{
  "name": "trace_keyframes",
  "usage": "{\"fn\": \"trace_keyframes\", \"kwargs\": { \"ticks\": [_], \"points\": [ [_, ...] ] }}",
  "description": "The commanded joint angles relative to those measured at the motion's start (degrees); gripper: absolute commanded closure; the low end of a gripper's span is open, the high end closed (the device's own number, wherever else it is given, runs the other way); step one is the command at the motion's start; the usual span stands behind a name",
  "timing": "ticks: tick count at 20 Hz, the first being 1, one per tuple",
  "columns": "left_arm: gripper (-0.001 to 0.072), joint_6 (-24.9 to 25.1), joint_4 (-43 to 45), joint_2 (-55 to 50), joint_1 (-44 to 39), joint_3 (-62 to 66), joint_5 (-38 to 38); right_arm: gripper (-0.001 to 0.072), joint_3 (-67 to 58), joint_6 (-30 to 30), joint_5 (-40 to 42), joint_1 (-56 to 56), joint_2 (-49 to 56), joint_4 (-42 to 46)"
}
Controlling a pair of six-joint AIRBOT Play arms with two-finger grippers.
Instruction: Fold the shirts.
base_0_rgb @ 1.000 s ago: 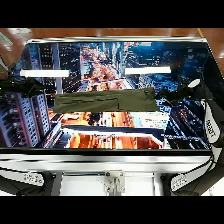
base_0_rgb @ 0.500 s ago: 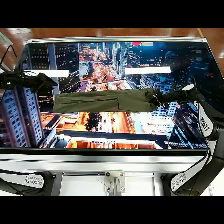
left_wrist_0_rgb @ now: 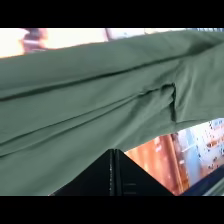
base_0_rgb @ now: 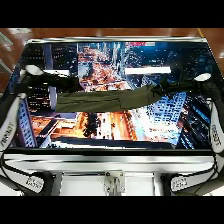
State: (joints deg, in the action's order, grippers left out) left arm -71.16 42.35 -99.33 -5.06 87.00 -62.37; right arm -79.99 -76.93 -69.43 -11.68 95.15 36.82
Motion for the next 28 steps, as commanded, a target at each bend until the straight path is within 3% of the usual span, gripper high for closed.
{"fn": "trace_keyframes", "kwargs": {
  "ticks": [1, 8, 12, 15, 17, 20, 23, 28],
  "points": [
    [0.0662, 0.0, -6.4, -4.9, -9.7, -0.1, 5.6, 0.0647, -0.1, -0.6, -5.8, 0.0, -7.8, -0.1],
    [0.0669, -0.4, -11.8, -8.2, -22.7, -0.1, 15.0, 0.0646, -0.1, -3.4, -11.1, 0.0, -19.5, 0.2],
    [0.0669, -5.3, -12.0, -10.8, -31.0, 0.0, 19.8, 0.0647, 0.0, -5.3, -11.9, 0.0, -23.8, 0.2],
    [0.0669, -5.6, -12.8, -12.6, -33.8, -0.1, 26.0, 0.0647, 0.0, -7.4, -12.7, 0.0, -25.7, 0.2],
    [0.067, -5.3, -12.8, -11.7, -31.8, 0.0, 27.0, 0.0647, 0.0, -8.0, -14.0, 0.2, -25.8, 0.3],
    [0.0671, -0.6, -11.5, -7.4, -23.7, -0.1, 22.7, 0.0647, 0.0, -8.3, -10.1, 5.0, -25.6, 4.9],
    [0.0671, -0.6, -5.0, 0.3, -12.8, -0.1, 19.2, 0.0647, 0.0, -8.4, -2.0, 14.8, -22.8, 7.0],
    [0.067, -0.4, -4.2, 14.9, 6.0, -0.1, 14.2, 0.0647, 0.0, -8.2, 15.9, 32.7, -11.3, 4.7]
  ]
}}
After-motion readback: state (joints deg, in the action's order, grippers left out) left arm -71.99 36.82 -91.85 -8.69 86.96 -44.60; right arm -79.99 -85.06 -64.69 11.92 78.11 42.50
